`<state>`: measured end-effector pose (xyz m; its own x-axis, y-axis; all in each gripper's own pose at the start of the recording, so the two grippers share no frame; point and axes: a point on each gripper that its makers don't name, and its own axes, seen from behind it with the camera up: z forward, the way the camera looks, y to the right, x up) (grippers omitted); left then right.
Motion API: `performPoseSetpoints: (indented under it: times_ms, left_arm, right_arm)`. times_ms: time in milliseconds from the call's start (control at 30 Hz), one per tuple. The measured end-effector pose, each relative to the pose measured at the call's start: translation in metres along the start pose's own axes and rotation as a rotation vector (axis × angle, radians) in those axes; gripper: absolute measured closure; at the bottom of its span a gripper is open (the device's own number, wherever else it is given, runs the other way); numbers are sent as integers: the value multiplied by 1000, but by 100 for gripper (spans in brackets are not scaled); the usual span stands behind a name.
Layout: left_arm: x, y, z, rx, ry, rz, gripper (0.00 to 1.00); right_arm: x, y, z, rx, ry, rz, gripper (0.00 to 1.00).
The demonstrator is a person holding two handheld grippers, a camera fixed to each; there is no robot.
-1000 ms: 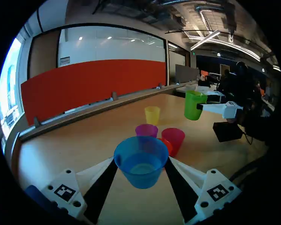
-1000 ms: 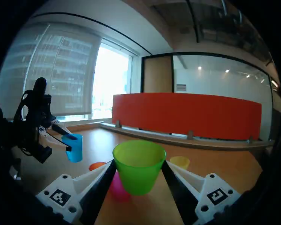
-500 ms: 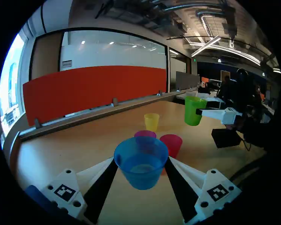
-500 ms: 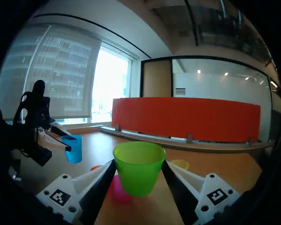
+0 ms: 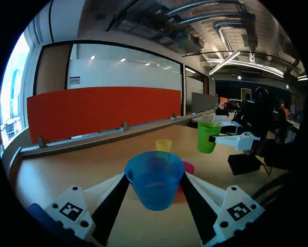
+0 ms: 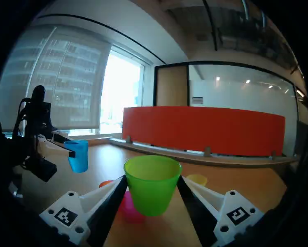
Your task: Pour water
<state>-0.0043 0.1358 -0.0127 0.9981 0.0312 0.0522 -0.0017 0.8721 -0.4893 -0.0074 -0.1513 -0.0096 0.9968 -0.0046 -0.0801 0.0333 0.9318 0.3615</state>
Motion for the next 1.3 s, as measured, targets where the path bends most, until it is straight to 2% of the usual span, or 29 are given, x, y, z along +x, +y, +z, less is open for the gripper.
performPoseSetpoints:
  times_ms: [367,567,867,1300]
  left_arm:
    - [23,12,-4,-7,81,-7,15]
    - [34,18,-4,-16,102,-2,15]
    - [41,22,-4,-9,105,46,15]
    - [44,17,-6,21,87,130,15]
  right_arm:
    - [2,-4,0,11,1,-5,10]
    - [2,-9,0,31,-9,-9,10]
    - [0,-20,1,58,-28,-15,10]
    - [0,-46,2,130,-68,0,10]
